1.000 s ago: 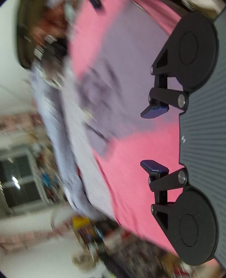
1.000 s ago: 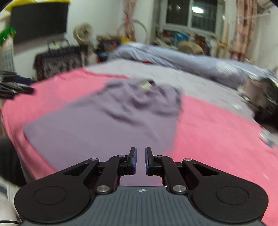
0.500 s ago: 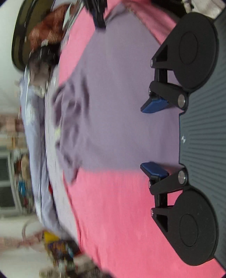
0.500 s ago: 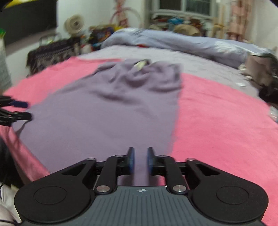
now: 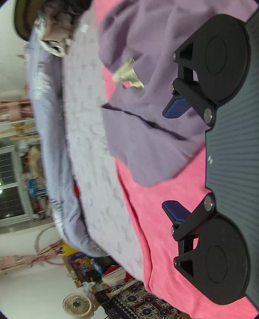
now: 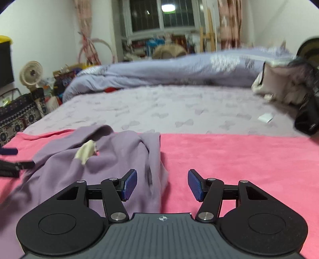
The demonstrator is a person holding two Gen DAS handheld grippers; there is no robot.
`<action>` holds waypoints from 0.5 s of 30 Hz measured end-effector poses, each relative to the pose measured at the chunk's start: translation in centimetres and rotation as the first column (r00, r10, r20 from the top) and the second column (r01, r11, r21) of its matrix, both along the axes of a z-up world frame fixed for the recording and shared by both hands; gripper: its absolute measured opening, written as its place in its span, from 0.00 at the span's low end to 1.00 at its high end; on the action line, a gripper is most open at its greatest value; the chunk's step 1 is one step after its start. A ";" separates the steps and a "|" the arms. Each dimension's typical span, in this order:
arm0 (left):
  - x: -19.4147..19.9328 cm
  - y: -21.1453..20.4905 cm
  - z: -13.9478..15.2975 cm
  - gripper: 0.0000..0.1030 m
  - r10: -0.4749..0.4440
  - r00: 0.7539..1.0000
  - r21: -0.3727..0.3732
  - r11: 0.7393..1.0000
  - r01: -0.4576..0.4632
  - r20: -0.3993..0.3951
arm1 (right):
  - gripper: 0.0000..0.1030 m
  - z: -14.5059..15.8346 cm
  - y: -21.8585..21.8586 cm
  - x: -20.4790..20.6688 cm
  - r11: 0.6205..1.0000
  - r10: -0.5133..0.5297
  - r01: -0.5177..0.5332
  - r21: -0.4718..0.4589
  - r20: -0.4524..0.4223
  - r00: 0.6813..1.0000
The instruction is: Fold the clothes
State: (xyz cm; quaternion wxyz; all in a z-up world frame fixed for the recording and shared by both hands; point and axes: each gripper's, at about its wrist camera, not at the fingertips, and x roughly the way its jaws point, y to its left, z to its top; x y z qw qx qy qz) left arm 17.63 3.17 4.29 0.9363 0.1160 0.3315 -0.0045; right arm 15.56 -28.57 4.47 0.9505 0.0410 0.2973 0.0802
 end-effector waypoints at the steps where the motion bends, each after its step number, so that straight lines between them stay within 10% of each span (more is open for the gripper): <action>1: 1.1 -0.2 -0.5 0.88 0.009 0.999 0.001 1.000 -0.009 -0.031 | 0.55 -0.1 0.2 1.4 1.000 -0.010 0.011 0.004 -0.021 1.000; 7: 6.9 0.1 -1.5 0.88 0.086 0.985 -0.056 0.994 -0.095 -0.151 | 0.54 -1.4 2.8 9.6 1.000 -0.010 0.012 0.008 -0.169 0.985; 9: 9.0 0.4 -2.0 0.84 0.111 0.974 -0.043 0.992 -0.121 -0.195 | 0.25 -2.3 2.4 12.1 0.997 -0.043 0.056 0.043 -0.262 0.964; 10: 9.8 0.4 -2.5 0.69 0.119 0.968 -0.027 0.991 -0.128 -0.222 | 0.06 -2.4 2.2 12.6 0.994 -0.066 0.088 0.063 -0.293 0.954; 12: 9.9 0.8 -1.9 0.30 0.128 0.970 -0.047 0.989 -0.141 -0.209 | 0.05 -1.9 2.0 13.0 0.989 -0.100 0.130 0.077 -0.313 0.945; 15: 9.1 1.7 0.0 0.19 0.210 0.965 -0.046 0.974 -0.220 -0.157 | 0.05 1.3 1.5 11.7 0.977 -0.212 0.213 -0.018 -0.210 0.954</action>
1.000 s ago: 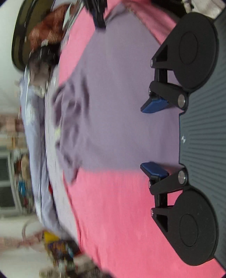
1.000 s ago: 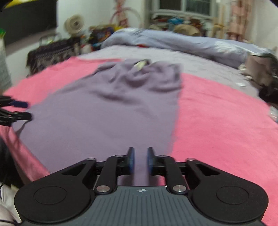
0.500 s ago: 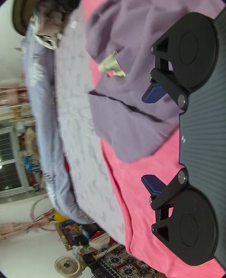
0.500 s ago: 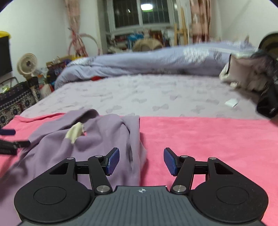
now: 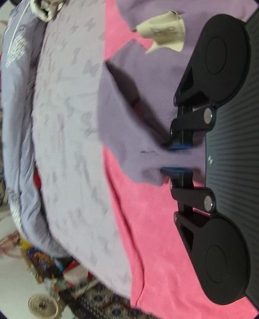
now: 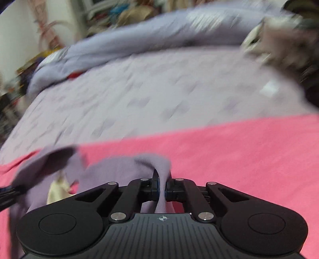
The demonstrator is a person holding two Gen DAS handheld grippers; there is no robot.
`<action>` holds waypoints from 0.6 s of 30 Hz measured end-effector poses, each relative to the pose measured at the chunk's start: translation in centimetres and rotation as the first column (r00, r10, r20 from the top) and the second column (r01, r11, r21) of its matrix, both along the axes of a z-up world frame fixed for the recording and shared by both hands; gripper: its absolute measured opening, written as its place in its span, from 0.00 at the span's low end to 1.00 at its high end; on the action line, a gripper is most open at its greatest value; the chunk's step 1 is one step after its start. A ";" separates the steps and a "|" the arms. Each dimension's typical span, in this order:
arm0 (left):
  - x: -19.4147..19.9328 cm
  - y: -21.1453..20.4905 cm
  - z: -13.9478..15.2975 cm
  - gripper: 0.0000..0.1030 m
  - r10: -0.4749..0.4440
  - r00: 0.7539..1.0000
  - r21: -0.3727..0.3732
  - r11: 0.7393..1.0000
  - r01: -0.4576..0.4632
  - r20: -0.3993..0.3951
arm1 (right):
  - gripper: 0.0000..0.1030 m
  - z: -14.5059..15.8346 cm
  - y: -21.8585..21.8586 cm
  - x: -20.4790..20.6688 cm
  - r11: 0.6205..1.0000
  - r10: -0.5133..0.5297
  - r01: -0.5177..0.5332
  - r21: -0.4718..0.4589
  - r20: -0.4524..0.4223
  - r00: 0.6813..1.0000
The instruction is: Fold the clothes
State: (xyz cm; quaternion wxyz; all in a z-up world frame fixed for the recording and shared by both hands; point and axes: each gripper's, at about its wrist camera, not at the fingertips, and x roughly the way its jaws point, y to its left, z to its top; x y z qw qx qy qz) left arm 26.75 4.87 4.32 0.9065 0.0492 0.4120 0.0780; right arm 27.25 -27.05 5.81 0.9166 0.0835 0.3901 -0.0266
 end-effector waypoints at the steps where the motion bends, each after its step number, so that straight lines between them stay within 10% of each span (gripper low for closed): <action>1: -0.6 0.7 0.8 0.19 0.035 0.999 0.022 0.999 -0.036 0.038 | 0.05 1.0 -0.2 -0.3 0.998 -0.021 0.023 -0.059 0.038 0.999; 6: -3.1 4.6 1.1 0.20 0.188 0.981 0.069 0.979 -0.191 0.044 | 0.05 1.9 -2.9 -3.1 0.925 -0.151 0.183 -0.333 0.119 0.981; 12: -3.1 5.4 -2.3 0.26 0.170 0.985 0.141 0.976 -0.163 -0.035 | 0.07 -6.3 -6.3 -2.0 0.939 -0.266 0.222 -0.262 -0.146 0.953; 18: -2.9 6.9 -1.1 0.40 0.206 0.978 0.048 0.978 -0.204 -0.026 | 0.12 -3.6 -6.9 -2.6 0.880 -0.356 0.345 -0.328 0.027 0.934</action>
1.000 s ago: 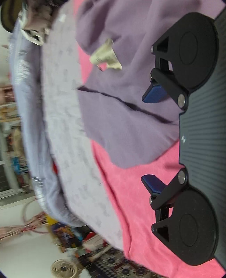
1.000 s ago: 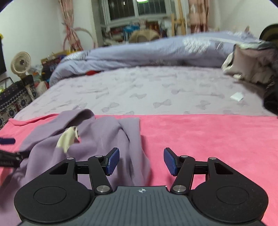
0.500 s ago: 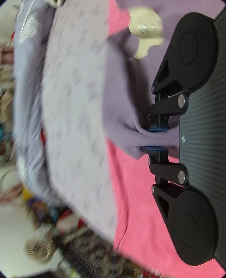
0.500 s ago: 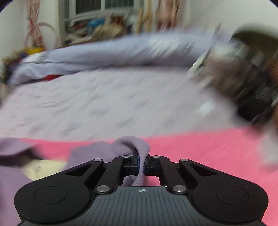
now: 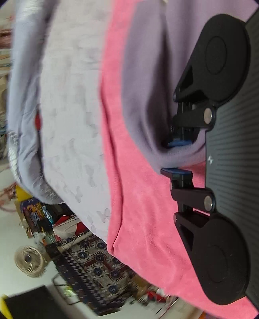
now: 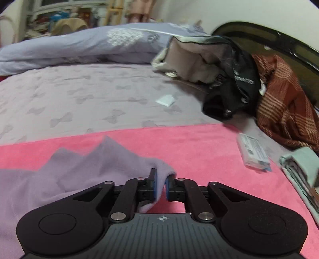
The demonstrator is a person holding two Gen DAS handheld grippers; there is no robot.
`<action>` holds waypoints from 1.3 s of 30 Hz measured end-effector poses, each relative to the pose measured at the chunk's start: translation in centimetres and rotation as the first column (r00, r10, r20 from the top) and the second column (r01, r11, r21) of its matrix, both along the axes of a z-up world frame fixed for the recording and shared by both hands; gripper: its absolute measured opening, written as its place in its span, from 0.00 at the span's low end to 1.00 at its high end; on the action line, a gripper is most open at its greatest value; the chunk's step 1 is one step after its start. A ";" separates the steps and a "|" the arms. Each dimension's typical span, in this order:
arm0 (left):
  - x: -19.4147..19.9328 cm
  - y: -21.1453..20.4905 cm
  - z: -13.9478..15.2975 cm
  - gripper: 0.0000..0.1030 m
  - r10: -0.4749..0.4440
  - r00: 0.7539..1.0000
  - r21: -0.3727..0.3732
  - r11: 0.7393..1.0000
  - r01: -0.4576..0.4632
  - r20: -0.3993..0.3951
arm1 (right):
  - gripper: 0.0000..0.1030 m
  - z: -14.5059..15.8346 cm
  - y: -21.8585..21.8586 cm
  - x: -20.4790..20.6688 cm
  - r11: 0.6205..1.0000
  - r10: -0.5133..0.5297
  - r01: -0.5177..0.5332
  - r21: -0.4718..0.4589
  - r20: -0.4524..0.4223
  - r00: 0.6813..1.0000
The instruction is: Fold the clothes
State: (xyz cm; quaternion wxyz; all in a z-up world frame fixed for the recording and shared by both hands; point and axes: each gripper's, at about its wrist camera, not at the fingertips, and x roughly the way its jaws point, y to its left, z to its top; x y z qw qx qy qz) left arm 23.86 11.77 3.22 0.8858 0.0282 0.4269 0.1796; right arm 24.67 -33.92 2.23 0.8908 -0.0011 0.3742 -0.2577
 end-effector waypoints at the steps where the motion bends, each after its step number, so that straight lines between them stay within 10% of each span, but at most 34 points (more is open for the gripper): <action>1: -0.2 0.5 -0.4 0.44 0.013 1.000 -0.024 1.000 -0.013 -0.002 | 0.12 -0.9 -0.7 0.3 0.999 -0.032 0.033 0.028 -0.067 0.997; 3: -0.7 1.1 -0.9 0.45 0.023 1.000 -0.053 0.998 -0.023 0.012 | 0.17 -2.7 -1.9 0.1 0.990 -0.083 0.100 0.097 -0.170 0.982; 7: -1.3 1.2 -1.0 0.50 -0.045 0.999 -0.022 0.999 0.046 0.022 | 0.90 -1.3 -1.1 -1.5 0.981 -0.195 0.190 -0.050 -0.155 0.968; 11: -1.8 3.6 -1.2 0.54 0.005 0.997 -0.170 0.985 0.007 0.074 | 0.76 1.8 0.2 -2.7 0.973 -0.219 0.214 -0.081 -0.062 0.974; 14: -2.4 5.0 -1.0 0.57 0.017 0.996 -0.237 0.972 0.003 0.083 | 0.75 4.2 4.4 -1.5 0.995 0.086 -0.086 0.056 0.000 0.996; 19: -3.1 5.5 -1.0 0.58 -0.034 0.996 -0.234 0.971 0.053 0.085 | 0.65 4.0 18.7 0.8 0.784 0.617 -0.610 0.117 -0.032 0.787; 24: -3.8 6.0 -1.4 0.59 -0.042 0.993 -0.263 0.962 0.070 0.114 | 0.55 0.1 21.9 8.5 0.699 0.515 -0.410 0.586 -0.015 0.857; 27: -4.1 5.7 -1.5 0.59 -0.049 0.990 -0.247 0.966 0.080 0.129 | 0.11 -0.3 25.7 9.9 0.674 0.612 -0.482 0.559 -0.058 0.789; 31: -3.3 5.9 -0.8 0.58 -0.043 0.989 -0.264 0.961 0.079 0.139 | 0.08 2.7 26.7 12.9 0.674 0.569 -0.461 0.577 -0.007 0.822; 35: -3.3 7.2 0.7 0.58 0.009 0.980 -0.341 0.938 0.062 0.201 | 0.07 11.0 28.0 14.4 0.502 0.579 -0.594 0.629 0.266 0.771; 39: -6.0 11.2 1.2 0.59 0.198 0.959 -0.515 0.854 -0.069 0.200 | 0.09 14.2 32.1 12.3 0.026 0.724 -0.684 0.729 0.458 0.516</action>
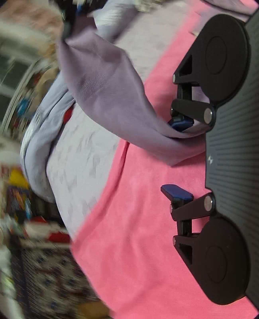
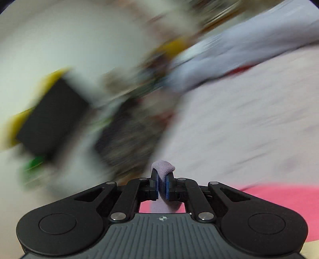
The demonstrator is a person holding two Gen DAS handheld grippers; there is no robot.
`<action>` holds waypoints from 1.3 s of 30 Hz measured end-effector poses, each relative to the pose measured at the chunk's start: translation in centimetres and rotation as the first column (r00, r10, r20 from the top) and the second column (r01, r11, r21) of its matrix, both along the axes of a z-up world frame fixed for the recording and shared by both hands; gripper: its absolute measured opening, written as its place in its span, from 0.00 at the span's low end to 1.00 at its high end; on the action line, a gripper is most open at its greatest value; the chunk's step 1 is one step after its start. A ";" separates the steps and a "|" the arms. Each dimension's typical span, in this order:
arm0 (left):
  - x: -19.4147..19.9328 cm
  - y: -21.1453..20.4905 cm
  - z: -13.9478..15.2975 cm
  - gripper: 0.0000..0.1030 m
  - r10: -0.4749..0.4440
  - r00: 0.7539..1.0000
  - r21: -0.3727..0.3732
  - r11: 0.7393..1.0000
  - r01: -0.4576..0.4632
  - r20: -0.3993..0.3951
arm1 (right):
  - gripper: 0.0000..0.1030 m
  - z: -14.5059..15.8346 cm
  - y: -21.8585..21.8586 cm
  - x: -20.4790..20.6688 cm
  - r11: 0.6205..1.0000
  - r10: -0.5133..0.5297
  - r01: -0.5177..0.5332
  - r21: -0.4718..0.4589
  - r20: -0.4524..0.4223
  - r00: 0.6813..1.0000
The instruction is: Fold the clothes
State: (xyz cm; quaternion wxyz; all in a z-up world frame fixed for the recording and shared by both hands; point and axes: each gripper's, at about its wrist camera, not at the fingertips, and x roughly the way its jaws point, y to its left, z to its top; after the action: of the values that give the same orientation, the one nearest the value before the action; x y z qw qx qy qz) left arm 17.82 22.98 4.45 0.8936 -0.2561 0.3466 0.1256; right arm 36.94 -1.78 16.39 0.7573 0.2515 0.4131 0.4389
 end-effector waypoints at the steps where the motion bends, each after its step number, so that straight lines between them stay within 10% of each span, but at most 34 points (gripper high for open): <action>1: -1.2 1.4 -0.2 0.59 0.059 0.998 -0.046 0.997 -0.060 -0.020 | 0.16 -0.5 1.3 -1.3 0.995 0.084 -0.082 -0.058 0.021 0.996; 4: -5.1 5.3 -1.3 0.58 0.220 0.970 -0.153 0.960 -0.234 -0.102 | 0.55 -2.6 4.2 -5.5 0.924 0.285 -0.255 -0.284 0.071 0.956; 7: -10.0 8.2 -1.5 0.54 0.307 0.948 -0.267 0.910 -0.318 -0.085 | 0.53 -6.0 2.3 -9.3 0.850 0.293 -0.226 -0.476 0.072 0.953; 10: -12.3 8.5 1.3 0.53 0.368 0.923 -0.116 0.918 -0.380 -0.116 | 0.49 -8.3 -2.5 -10.5 0.799 0.182 -0.111 -0.591 0.062 0.981; 13: -10.1 5.4 5.3 0.56 0.081 0.996 0.105 0.991 -0.078 -0.030 | 0.43 -9.2 -8.0 -9.8 0.720 0.025 0.062 -0.692 0.115 0.993; 15: -6.8 1.8 6.6 0.66 -0.142 0.990 0.214 0.966 0.144 -0.028 | 0.43 -9.4 -11.3 -8.9 0.642 -0.067 0.183 -0.745 0.183 0.981; 18: -1.4 -2.6 6.0 0.78 -0.408 0.911 0.221 0.885 0.411 -0.061 | 0.48 -9.6 -14.9 -7.9 0.524 -0.150 0.324 -0.788 0.290 0.945; 21: 4.3 -6.4 4.1 0.86 -0.619 0.782 0.134 0.770 0.623 -0.080 | 0.54 -10.5 -16.1 -6.9 0.449 -0.142 0.401 -0.798 0.379 0.914; 22: 6.2 -7.7 3.5 0.85 -0.681 0.727 0.105 0.720 0.686 -0.081 | 0.54 -11.1 -16.3 -6.5 0.442 -0.117 0.395 -0.805 0.385 0.915; 32: 12.3 -11.8 -2.0 0.83 -0.784 0.541 0.087 0.543 0.835 -0.306 | 0.63 -14.8 -16.4 -3.4 0.502 0.096 0.196 -0.842 0.280 0.955; 39: 14.3 -8.1 -0.2 0.72 -0.757 0.643 -0.116 0.654 0.748 -0.120 | 0.51 -13.8 -18.3 -4.6 0.520 0.192 0.112 -0.847 0.243 0.951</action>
State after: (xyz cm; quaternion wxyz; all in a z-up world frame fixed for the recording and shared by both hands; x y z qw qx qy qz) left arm 32.08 14.85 4.27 0.8271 -0.1030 0.4945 -0.2466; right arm 32.33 -20.08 2.54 0.8265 -0.2326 0.4577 0.2308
